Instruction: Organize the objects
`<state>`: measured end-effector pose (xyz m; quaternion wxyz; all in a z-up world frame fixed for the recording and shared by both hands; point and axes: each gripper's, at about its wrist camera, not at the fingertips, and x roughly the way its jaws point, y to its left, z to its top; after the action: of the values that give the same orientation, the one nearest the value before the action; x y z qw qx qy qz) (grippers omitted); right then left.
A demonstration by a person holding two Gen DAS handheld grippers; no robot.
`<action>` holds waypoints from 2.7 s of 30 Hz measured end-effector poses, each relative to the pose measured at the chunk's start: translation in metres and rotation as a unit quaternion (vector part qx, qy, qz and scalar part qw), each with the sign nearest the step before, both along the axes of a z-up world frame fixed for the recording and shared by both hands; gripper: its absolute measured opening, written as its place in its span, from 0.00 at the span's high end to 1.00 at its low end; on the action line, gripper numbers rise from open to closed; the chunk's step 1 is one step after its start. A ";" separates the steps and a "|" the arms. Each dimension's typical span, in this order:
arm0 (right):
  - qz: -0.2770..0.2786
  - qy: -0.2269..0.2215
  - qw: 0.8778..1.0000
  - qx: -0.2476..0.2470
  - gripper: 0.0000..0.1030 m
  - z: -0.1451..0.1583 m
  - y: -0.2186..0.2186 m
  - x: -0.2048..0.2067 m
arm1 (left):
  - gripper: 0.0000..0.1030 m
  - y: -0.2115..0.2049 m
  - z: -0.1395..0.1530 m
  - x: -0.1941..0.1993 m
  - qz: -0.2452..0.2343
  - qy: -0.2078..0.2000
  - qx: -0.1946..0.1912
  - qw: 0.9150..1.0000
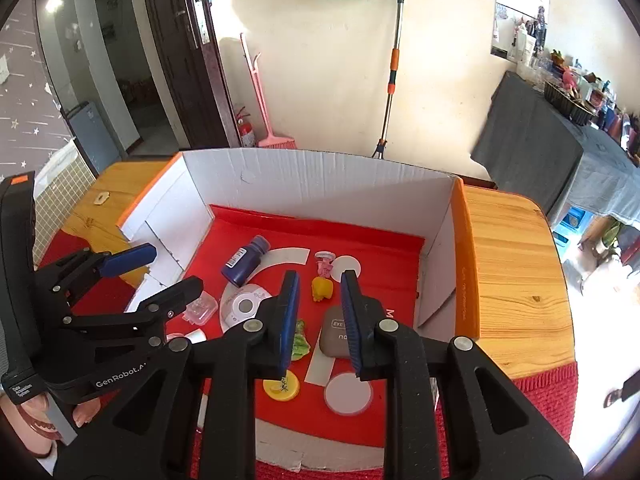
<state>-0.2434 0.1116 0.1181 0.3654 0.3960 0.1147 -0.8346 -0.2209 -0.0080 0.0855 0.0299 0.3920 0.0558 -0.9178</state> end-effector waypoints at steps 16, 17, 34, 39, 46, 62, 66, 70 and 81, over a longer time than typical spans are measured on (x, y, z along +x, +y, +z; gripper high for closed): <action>-0.044 0.134 0.989 -0.048 0.14 -0.027 0.051 0.071 | 0.13 0.001 -0.013 0.061 0.035 0.080 -0.008 0.996; -0.049 0.132 0.989 -0.051 0.14 -0.032 0.052 0.070 | 0.12 0.004 -0.014 0.061 0.034 0.083 -0.013 0.996; -0.084 0.110 0.990 -0.038 0.14 -0.083 0.057 0.042 | 0.08 0.013 -0.050 0.040 0.043 0.078 -0.053 0.995; -0.085 0.117 0.989 -0.038 0.14 -0.082 0.057 0.045 | 0.08 0.015 -0.048 0.042 0.043 0.088 -0.058 0.994; -0.083 0.127 0.988 -0.036 0.07 -0.080 0.055 0.049 | 0.07 0.016 -0.047 0.044 0.049 0.095 -0.060 0.993; -0.103 0.106 0.988 -0.053 0.06 -0.080 0.067 0.041 | 0.06 0.016 -0.048 0.043 0.046 0.093 -0.057 0.993; -0.100 0.111 0.988 -0.049 0.06 -0.079 0.066 0.042 | 0.06 0.016 -0.048 0.043 0.046 0.093 -0.057 0.993; -0.100 0.108 0.988 -0.049 0.06 -0.080 0.065 0.041 | 0.06 0.016 -0.048 0.043 0.046 0.092 -0.056 0.993; -0.100 0.103 0.988 -0.049 0.06 -0.081 0.065 0.039 | 0.06 0.015 -0.048 0.043 0.048 0.091 -0.053 0.993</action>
<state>-0.2042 0.1765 0.0372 0.2850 0.2994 0.0708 -0.9078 -0.1776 0.0073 0.0373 0.0896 0.3015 0.0282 -0.9488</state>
